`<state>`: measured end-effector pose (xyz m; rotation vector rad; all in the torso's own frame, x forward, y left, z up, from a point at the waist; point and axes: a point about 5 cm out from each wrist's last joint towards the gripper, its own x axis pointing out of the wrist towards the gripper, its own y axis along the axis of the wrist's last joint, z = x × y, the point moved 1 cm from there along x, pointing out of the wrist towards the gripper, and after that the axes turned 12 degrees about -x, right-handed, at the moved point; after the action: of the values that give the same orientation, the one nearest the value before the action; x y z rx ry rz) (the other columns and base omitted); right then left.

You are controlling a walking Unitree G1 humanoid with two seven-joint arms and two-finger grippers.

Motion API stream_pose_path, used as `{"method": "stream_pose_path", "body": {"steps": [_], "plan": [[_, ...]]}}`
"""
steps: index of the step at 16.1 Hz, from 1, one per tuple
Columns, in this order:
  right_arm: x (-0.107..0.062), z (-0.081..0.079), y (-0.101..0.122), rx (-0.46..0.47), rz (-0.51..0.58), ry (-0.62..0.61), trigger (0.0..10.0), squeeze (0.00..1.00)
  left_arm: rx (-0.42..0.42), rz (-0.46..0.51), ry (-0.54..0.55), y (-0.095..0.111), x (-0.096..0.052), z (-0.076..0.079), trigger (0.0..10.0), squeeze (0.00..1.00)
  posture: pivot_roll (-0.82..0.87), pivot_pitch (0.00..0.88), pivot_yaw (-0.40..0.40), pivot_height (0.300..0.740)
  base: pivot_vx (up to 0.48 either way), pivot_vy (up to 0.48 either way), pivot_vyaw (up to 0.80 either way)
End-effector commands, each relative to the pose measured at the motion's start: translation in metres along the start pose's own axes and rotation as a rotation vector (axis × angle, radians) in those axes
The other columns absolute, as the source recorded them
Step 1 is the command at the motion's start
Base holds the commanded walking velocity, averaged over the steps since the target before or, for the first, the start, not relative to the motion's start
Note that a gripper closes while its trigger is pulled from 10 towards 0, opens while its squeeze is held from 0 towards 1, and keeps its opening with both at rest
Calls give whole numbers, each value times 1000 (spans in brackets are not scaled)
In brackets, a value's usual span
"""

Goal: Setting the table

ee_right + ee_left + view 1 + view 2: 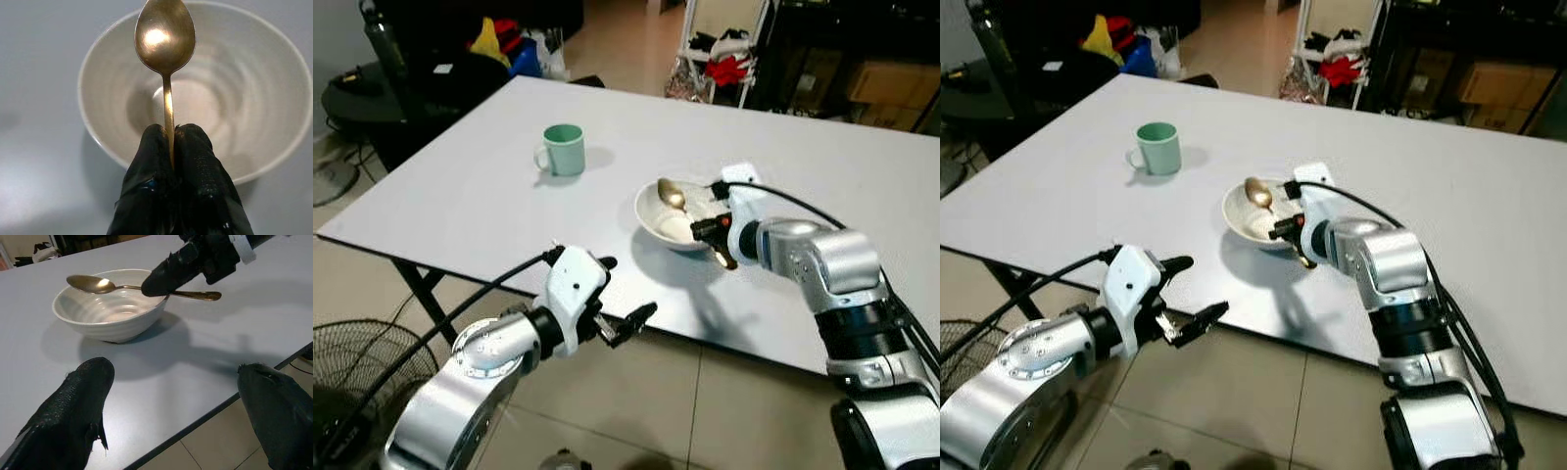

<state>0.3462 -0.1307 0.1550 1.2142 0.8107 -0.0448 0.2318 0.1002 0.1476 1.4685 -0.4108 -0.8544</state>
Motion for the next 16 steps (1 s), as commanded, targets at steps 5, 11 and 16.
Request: {"method": "stream_pose_path", "body": {"steps": [5, 11, 16], "plan": [[7, 5, 13, -4, 39, -42, 10000, 149, 11, -16, 0, -1, 1, -1, 10000, 0, 101, 0, 18, 740, 0, 0, 0], [10, 6, 16, 1, 55, -45, 10000, 957, 14, -15, 4, -2, 0, -1, 10000, 0, 106, 0, 15, 740, 0, 0, 0], [-42, 18, 43, -174, 398, -247, 10000, 1000, 17, 56, 82, 6, -5, -8, 10000, 0, 115, 0, 10, 740, 0, 0, 0]]}}
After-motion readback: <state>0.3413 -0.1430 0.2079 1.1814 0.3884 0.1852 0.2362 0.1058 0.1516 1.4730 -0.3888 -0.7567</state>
